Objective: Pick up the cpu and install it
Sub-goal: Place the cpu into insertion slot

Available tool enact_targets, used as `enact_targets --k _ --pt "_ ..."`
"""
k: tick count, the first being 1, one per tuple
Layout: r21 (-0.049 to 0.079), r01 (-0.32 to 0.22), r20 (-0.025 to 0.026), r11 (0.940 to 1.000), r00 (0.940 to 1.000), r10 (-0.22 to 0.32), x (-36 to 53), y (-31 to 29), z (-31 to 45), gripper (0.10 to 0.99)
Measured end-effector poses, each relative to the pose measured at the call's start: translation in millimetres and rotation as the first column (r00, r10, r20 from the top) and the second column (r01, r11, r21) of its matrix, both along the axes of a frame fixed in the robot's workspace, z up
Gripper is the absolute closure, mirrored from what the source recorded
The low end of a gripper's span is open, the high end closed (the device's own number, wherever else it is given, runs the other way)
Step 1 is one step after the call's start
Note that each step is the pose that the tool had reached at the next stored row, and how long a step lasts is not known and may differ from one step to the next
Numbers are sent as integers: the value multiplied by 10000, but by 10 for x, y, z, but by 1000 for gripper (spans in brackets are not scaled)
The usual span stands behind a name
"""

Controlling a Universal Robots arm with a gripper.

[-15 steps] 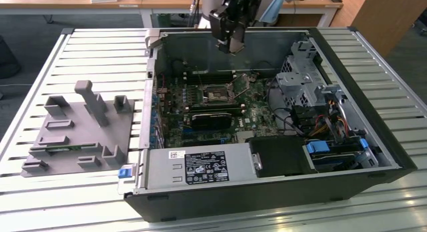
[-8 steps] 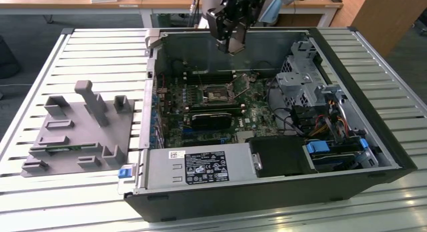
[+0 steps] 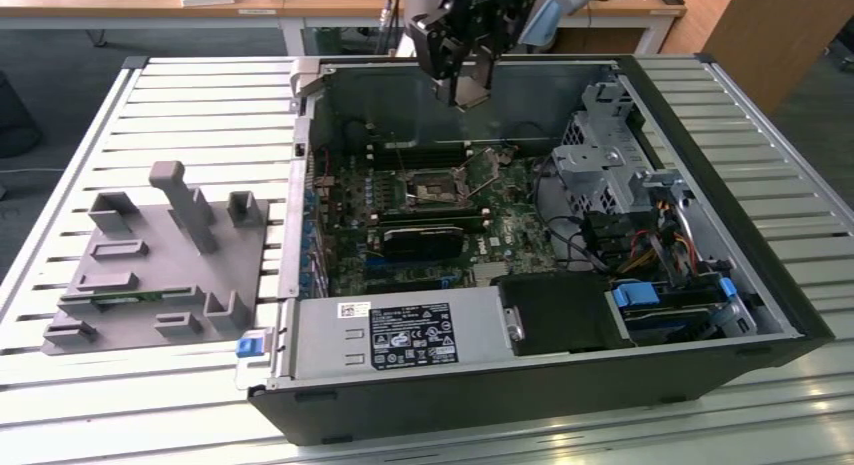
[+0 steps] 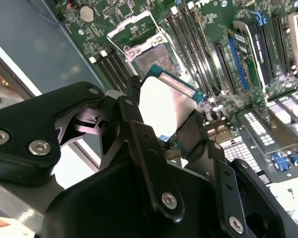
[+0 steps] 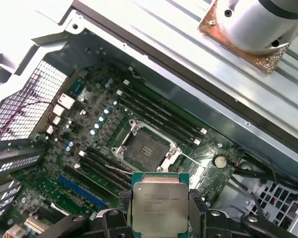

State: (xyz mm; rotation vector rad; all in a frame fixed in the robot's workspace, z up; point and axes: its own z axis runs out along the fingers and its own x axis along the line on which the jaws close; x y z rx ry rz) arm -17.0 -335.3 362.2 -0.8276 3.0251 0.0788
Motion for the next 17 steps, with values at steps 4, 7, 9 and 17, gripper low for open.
enact_targets --k 4,7,9,17 --pt "-1 527 1 9986 9986 -527 0 3 -3 545" --pt "-2 1048 1 9945 9945 -1048 0 4 -6 545" --pt "-2 1375 1 9905 9905 -1375 0 4 -8 545" --pt "0 2602 1 9655 9655 -2602 0 7 -18 545"
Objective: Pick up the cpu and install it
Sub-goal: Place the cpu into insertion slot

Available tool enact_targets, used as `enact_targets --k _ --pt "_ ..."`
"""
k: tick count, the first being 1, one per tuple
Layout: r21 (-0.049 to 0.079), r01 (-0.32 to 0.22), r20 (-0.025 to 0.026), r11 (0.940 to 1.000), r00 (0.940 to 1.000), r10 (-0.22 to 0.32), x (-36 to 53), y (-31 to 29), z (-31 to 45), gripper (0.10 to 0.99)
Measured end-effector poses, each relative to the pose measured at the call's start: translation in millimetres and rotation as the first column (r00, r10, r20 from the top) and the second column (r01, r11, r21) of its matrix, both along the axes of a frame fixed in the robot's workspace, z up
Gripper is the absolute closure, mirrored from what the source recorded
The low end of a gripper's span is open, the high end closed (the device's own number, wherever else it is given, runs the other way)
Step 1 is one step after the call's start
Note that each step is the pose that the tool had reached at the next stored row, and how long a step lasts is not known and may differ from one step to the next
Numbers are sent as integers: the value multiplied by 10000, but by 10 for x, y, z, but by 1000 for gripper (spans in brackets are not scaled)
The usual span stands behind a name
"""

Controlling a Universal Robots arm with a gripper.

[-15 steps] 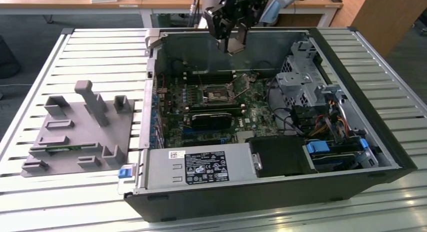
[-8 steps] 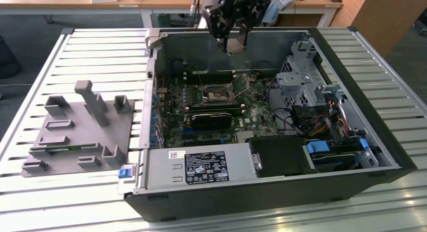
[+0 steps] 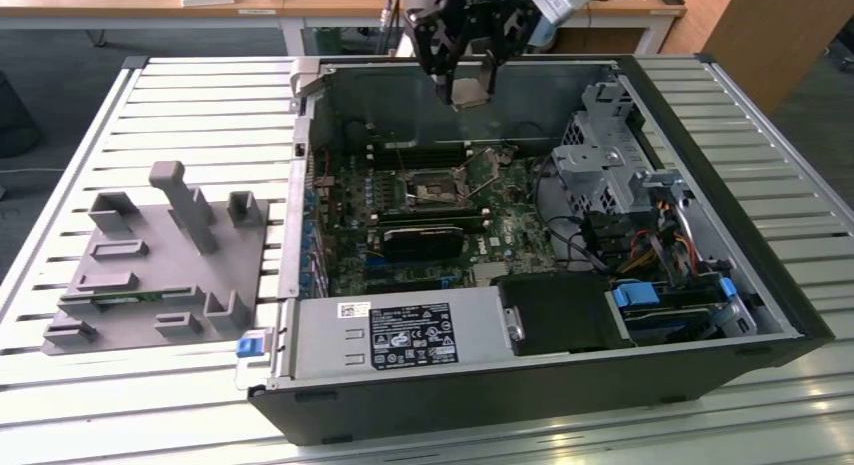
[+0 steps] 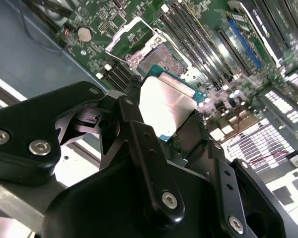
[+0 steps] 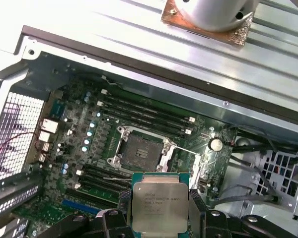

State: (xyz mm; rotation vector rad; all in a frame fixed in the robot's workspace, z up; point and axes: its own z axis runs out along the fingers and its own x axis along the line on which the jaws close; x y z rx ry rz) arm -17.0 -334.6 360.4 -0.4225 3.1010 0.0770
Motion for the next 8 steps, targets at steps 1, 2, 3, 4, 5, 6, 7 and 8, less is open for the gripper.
enact_targets --k 1,2,3,4,5,6,7,8 --pt "0 143 0 9999 9999 -143 0 1 -1 545" --pt "0 284 0 9996 9996 -284 0 2 -3 545" --pt "0 433 0 9991 9991 -433 0 2 -4 545" --pt "0 575 0 9983 9983 -575 0 3 -5 545" --pt "0 719 0 9974 9974 -719 0 4 -6 545" --pt "0 862 0 9963 9963 -862 0 4 -8 545" --pt "0 1004 0 9950 9950 -1004 0 5 -9 545" --pt "0 1146 0 9934 9934 -1146 0 5 -10 545"
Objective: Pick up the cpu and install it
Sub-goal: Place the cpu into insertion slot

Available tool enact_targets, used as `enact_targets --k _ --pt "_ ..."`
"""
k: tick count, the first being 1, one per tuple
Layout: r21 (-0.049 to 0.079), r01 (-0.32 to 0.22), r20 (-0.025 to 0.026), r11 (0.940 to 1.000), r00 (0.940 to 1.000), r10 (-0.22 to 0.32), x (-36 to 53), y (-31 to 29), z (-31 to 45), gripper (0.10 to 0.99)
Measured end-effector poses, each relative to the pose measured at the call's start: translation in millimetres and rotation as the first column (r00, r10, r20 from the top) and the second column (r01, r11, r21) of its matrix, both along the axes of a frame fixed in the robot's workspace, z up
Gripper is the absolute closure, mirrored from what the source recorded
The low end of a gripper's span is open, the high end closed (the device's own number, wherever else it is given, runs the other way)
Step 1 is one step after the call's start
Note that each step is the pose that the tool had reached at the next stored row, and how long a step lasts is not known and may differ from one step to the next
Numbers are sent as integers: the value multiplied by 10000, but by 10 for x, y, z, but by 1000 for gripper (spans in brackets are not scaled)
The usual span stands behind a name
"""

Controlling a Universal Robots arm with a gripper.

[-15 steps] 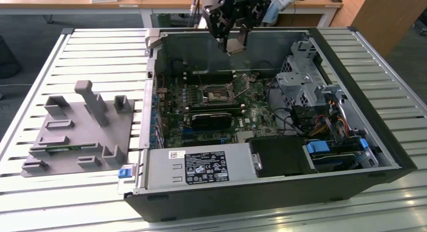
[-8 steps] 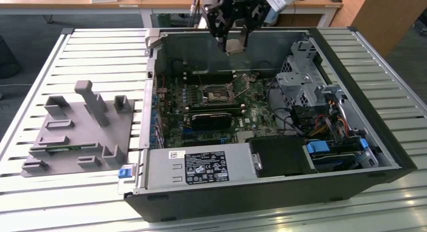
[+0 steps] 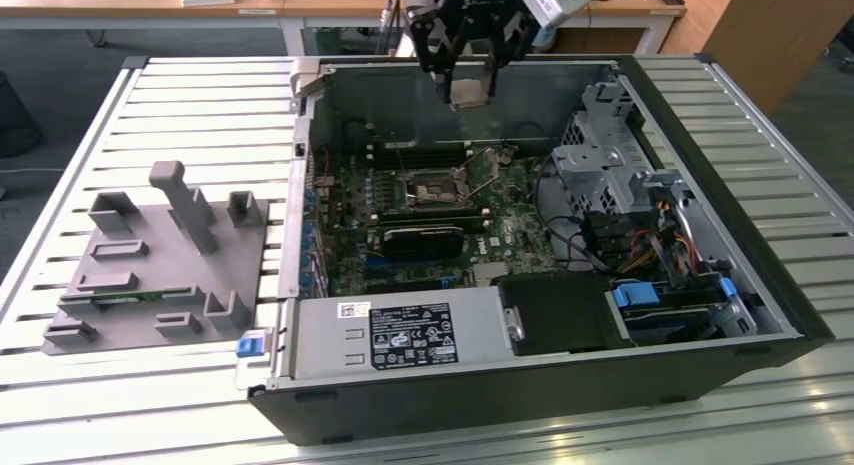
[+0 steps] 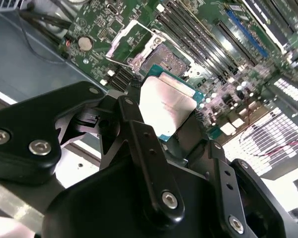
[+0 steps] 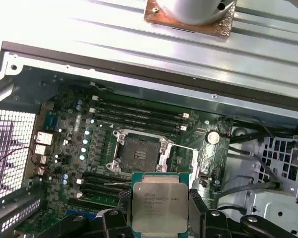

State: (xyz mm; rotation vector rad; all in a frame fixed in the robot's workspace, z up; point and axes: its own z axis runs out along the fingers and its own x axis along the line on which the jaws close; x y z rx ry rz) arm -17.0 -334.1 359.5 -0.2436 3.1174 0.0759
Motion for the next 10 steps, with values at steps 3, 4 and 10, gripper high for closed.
enact_targets --k 3,4,10 --pt "-1 448 0 9990 9990 -448 0 1 -3 545" --pt "-1 603 0 9982 9982 -603 0 2 -4 545" --pt "0 1498 0 9887 9887 -1498 0 4 -11 545"
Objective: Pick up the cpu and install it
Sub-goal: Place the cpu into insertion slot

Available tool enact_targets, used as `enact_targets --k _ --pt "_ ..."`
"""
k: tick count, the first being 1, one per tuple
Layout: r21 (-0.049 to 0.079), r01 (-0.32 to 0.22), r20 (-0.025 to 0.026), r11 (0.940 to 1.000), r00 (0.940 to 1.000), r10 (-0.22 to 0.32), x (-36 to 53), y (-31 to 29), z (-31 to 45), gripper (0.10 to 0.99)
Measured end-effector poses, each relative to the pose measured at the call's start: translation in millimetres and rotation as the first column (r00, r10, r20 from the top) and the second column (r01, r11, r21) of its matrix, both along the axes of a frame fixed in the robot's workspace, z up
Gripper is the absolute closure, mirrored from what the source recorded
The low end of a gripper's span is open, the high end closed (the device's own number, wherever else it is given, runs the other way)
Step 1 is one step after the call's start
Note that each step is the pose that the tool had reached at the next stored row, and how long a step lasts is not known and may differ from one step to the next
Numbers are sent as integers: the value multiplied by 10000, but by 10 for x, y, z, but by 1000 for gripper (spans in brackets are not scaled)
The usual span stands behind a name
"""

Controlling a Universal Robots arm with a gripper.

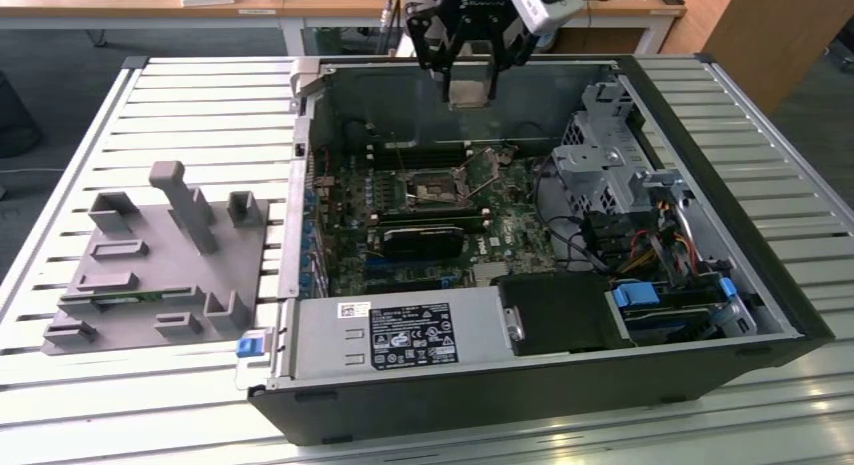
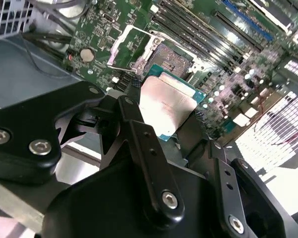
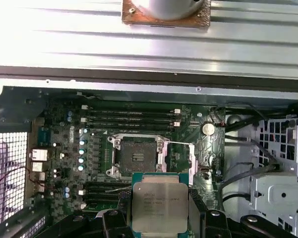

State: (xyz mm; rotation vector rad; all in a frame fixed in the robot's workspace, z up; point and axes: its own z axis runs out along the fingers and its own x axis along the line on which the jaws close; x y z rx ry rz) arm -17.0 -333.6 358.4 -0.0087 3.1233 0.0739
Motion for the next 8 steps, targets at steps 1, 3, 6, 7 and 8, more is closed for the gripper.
enact_targets --k 1,3,6,7,8 --pt "-1 150 0 9999 9999 -150 0 0 -1 545" --pt "0 457 0 9990 9990 -457 0 1 -3 545" --pt "-1 936 0 9956 9956 -936 0 2 -6 545" --pt "0 1089 0 9940 9940 -1089 0 2 -7 545" --pt "0 1247 0 9922 9922 -1247 0 2 -9 545"
